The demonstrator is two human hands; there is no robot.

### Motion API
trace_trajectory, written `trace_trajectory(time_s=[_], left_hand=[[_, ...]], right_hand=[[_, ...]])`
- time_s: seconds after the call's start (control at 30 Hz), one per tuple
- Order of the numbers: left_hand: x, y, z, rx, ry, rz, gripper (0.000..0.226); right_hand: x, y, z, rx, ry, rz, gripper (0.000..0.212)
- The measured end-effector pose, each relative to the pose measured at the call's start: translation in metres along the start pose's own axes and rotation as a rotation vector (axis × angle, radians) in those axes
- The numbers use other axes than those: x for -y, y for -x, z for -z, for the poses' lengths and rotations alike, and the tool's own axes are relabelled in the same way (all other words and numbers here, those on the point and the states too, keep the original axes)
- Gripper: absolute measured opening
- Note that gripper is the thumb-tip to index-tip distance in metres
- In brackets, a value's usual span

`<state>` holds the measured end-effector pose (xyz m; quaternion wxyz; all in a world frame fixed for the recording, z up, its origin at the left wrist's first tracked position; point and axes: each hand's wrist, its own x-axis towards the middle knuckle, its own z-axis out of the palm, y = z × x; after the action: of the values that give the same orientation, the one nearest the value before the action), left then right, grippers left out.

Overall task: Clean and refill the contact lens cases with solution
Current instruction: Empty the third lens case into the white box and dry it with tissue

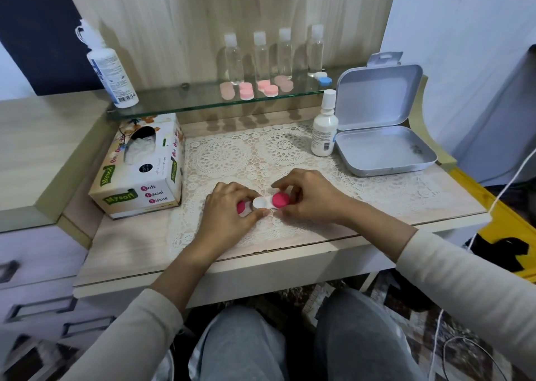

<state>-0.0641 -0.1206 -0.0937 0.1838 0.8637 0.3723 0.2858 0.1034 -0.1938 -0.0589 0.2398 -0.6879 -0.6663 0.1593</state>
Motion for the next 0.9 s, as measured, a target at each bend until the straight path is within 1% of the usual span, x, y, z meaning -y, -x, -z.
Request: trace_trajectory(time_s=[0.13,0.27,0.37,0.5,0.57,0.63,0.7,0.77,0.9], left_hand=[[0.0006,0.0012,-0.0006,-0.007,-0.006,-0.012,0.032],[0.0001,0.0020,-0.0010,-0.013,0.005,-0.013,0.033],[0.0004,0.0025,-0.0012,-0.017,0.010,-0.017,0.034],[0.0000,0.0030,-0.0014,-0.023,-0.008,-0.027,0.032],[0.0000,0.0034,-0.0016,-0.025,-0.012,-0.030,0.031],[0.0002,0.0033,-0.0015,-0.022,-0.010,-0.031,0.033],[0.0006,0.0029,-0.0014,-0.019,-0.002,-0.029,0.035],[0.0005,0.0030,-0.0014,-0.015,-0.001,-0.023,0.036],[0.0004,0.0031,-0.0017,-0.021,0.009,-0.021,0.035]], right_hand=[[0.0067,-0.0014,-0.0038,-0.040,0.043,-0.030,0.041],[0.0079,-0.0018,0.0001,0.006,0.055,0.014,0.026],[0.0063,-0.0019,0.0053,0.073,0.022,0.025,0.039],[0.0056,-0.0044,-0.0003,0.006,0.066,-0.038,0.043],[0.0068,-0.0057,-0.0044,-0.019,0.106,-0.040,0.038],[0.0086,-0.0061,-0.0035,-0.016,0.134,-0.014,0.026],[0.0095,-0.0055,0.0002,0.014,0.116,0.013,0.020],[0.0094,-0.0044,0.0019,0.033,0.085,0.042,0.023],[0.0058,-0.0022,0.0006,-0.016,-0.014,0.063,0.024]])
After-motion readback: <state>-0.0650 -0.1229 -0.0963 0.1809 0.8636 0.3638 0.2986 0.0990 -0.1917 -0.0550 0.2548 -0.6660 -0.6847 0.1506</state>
